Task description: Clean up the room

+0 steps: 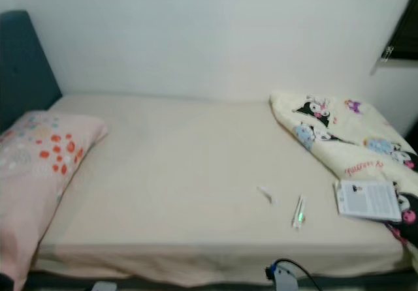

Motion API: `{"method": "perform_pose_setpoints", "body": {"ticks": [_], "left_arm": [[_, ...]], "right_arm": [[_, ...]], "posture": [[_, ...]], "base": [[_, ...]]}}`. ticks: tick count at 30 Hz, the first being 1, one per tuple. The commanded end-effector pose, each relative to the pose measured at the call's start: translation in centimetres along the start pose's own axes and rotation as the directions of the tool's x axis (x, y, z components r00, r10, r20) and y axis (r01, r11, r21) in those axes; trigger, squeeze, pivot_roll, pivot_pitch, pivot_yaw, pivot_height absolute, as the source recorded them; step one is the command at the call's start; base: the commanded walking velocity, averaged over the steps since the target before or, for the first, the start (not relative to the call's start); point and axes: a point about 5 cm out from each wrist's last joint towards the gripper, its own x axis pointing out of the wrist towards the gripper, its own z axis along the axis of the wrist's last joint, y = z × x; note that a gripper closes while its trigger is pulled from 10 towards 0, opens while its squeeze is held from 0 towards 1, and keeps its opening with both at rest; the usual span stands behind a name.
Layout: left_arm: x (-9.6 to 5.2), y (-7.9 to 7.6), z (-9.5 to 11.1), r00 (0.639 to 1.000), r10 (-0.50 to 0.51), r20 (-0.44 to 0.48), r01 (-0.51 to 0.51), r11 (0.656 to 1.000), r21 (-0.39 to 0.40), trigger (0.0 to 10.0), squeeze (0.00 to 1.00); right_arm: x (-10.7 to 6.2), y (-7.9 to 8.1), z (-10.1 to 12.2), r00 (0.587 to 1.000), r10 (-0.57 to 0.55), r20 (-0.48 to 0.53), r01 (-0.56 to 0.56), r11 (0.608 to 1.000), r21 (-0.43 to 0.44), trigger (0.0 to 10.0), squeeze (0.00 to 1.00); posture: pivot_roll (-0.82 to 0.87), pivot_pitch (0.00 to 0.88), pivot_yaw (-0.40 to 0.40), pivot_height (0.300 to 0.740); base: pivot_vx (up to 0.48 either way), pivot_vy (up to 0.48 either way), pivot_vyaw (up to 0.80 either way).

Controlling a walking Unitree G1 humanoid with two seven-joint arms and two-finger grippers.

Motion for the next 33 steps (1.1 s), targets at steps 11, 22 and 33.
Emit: {"method": "perform_pose_setpoints", "body": {"ticks": [11, 22, 33], "left_arm": [[0.0, -0.3, -0.2, 1.0, -0.018, -0.006, 0.019, 1.0, 0.018, 10.0, 0.0], [0.2, 0.3, 4.4, 0.986, -0.014, 0.169, 0.028, 0.997, -0.078, 10.0, 0.0], [-0.7, 0.2, 12.6, 0.897, -0.072, 0.437, 0.115, 0.991, -0.073, 10.0, 0.0]], "right_arm": [[-0.1, -0.6, 0.5, 0.999, -0.023, 0.033, 0.023, 1.0, 0.009, 10.0, 0.0], [0.0, -0.5, 2.9, 0.992, -0.047, 0.118, 0.046, 0.999, 0.006, 10.0, 0.0], [-0.1, 0.3, 9.0, 0.953, -0.03, 0.303, 0.031, 1.0, 0.002, 10.0, 0.0]], "posture": [[-0.03, 0.0, -0.048, 0.74], [-0.03, 0.0, -0.047, 0.74], [-0.03, 0.0, -0.036, 0.74]], "base": [[0.0, -0.48, 0.0], [0.0, -0.47, 0.21], [0.0, -0.068, 0.0]]}}
